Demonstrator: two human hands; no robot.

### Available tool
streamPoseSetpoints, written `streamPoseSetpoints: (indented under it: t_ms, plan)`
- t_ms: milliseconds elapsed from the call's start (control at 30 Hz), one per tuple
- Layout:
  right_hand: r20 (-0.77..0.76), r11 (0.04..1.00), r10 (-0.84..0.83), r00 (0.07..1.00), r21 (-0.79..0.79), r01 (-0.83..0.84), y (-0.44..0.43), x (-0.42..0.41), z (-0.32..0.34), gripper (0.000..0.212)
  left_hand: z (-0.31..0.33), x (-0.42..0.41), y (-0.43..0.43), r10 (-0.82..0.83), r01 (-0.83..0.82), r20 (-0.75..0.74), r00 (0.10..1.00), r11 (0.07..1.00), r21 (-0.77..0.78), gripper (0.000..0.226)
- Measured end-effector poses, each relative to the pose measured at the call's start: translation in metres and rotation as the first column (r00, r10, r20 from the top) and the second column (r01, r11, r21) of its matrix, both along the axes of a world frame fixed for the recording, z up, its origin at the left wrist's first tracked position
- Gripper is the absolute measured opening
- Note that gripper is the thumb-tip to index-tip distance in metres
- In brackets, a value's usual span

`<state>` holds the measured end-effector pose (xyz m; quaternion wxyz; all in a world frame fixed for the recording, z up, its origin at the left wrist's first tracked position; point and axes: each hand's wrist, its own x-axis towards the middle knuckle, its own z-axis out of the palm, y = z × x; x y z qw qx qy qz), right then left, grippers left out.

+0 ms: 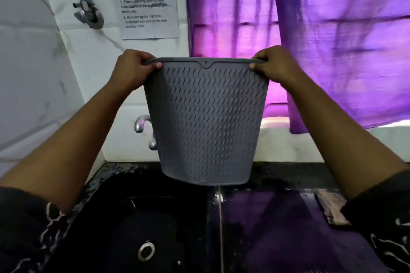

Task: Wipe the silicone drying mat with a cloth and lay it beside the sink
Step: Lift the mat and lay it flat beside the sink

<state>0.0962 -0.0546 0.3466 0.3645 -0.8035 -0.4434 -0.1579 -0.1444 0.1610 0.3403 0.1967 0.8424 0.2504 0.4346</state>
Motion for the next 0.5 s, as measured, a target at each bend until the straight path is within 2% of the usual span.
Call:
streamPoseSetpoints:
  t_ms: [167, 333, 500]
  plan:
    - [0.041, 0.994, 0.014, 0.999, -0.112, -0.01, -0.072, 0.007, -0.013, 0.019, -0.019, 0.016, -0.051, -0.127, 0.126, -0.02, 0.992, 0.991, -0.043, 0.02]
    - [-0.077, 0.988, 0.041, 0.996, -0.143, -0.052, -0.139, 0.016, -0.026, 0.02, -0.038, 0.031, -0.105, -0.237, 0.231, -0.026, 0.971, 0.963, -0.137, 0.013]
    - [-0.172, 0.985, 0.141, 0.975, -0.074, -0.156, -0.191, 0.015, -0.026, 0.013, -0.047, 0.025, -0.14, -0.282, 0.279, 0.008, 0.959, 0.944, -0.176, 0.013]
